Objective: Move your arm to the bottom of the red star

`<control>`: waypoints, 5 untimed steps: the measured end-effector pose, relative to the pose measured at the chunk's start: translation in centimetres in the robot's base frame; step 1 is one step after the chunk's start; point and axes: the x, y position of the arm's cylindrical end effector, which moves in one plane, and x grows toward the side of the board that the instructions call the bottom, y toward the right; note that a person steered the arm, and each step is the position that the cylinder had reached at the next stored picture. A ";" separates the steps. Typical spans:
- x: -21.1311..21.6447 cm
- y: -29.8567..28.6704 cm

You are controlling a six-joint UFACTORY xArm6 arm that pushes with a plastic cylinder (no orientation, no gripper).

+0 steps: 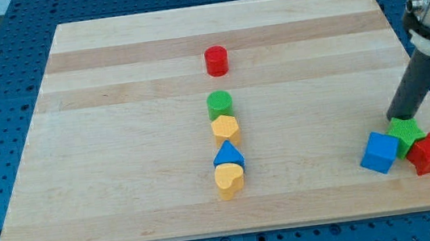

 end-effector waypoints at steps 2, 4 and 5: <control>1.2 5.3; 8.2 9.2; 9.4 9.1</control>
